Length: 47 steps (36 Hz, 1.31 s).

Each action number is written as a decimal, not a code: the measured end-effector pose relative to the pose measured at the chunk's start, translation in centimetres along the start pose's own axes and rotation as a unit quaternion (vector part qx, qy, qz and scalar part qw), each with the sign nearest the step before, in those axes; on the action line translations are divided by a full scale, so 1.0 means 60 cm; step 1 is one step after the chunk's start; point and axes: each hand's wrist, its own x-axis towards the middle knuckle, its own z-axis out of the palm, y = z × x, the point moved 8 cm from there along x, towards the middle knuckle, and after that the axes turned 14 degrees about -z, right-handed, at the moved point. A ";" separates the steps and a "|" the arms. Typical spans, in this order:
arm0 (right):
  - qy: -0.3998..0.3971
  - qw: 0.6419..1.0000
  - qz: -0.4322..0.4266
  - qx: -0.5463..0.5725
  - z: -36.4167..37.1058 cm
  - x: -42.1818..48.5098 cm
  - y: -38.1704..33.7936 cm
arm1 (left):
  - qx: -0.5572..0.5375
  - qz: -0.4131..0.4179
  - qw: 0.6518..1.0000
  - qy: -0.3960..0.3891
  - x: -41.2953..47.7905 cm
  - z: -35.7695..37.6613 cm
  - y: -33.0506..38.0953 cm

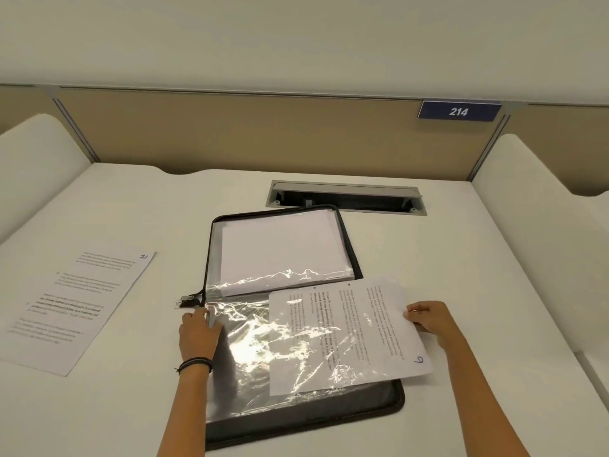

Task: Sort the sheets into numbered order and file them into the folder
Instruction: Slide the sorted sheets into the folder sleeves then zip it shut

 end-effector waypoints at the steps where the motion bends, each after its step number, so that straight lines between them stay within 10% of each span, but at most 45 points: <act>1: -0.005 1.000 -0.002 0.003 0.008 -0.001 -0.004 | 0.007 -0.001 1.000 -0.001 0.003 -0.001 -0.004; 37: -0.116 0.991 -0.050 -0.035 0.154 -0.077 -0.098 | -0.043 0.026 0.998 -0.026 -0.011 -0.020 -0.027; 47: -0.165 0.983 0.048 -0.061 0.154 -0.124 -0.109 | -0.060 0.027 0.997 -0.039 -0.008 -0.021 -0.030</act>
